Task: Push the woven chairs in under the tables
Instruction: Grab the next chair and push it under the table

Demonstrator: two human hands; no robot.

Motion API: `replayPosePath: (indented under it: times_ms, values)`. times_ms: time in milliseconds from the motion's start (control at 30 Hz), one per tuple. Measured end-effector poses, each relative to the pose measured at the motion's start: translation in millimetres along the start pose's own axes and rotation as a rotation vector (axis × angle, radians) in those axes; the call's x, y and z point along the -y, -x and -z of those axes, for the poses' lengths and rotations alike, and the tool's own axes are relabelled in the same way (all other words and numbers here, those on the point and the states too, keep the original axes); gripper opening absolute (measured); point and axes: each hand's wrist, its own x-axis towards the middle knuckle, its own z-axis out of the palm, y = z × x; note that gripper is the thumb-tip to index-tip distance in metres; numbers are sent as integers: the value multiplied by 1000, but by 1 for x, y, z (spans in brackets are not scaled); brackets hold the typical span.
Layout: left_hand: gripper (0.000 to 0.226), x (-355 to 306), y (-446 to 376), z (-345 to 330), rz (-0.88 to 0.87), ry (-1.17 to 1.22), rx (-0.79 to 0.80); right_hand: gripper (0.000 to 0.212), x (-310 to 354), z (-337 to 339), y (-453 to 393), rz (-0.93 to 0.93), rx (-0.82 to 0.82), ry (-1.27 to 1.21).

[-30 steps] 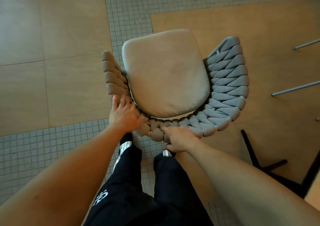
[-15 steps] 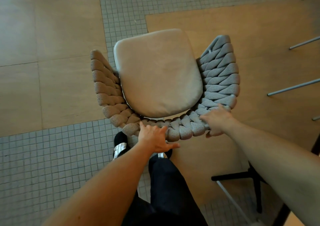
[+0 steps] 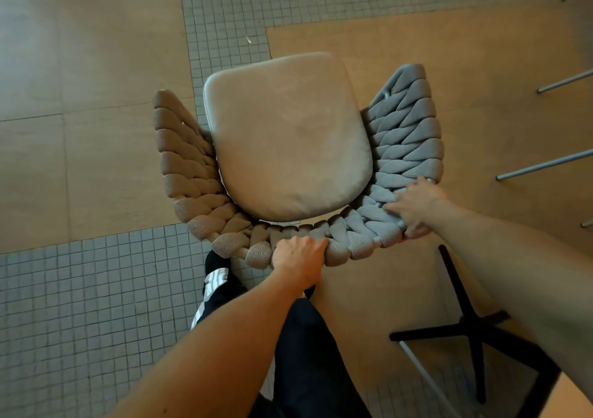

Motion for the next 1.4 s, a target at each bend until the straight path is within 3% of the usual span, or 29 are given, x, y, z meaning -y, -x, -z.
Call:
replayPosePath:
  times_ms: [267, 533, 800, 900, 1000, 1167, 1400]
  values:
    - [62, 51, 14, 6, -71, -182, 26, 55, 57, 10, 20, -29, 10, -172]
    - [54, 128, 22, 38, -116, -494, 32, 55, 140, 44, 18, -120, 42, -531]
    - [40, 207, 7, 86, 54, -701, -17, 90, 210, 127, 14, -157, 18, -944]
    - [40, 219, -4, 103, 190, -729, -7, 89, 221, 144, 2, -118, -79, -1046]
    - [45, 217, -12, 108, 259, -736, 22, 83, 217, 141, 0, -65, -188, -1008]
    - [64, 200, -8, 90, 250, -699, 120, 71, 198, 105, 3, 122, -214, -814]
    - [77, 136, 9, 64, 150, -620, 251, 63, 152, 39, 9, 132, -215, -526]
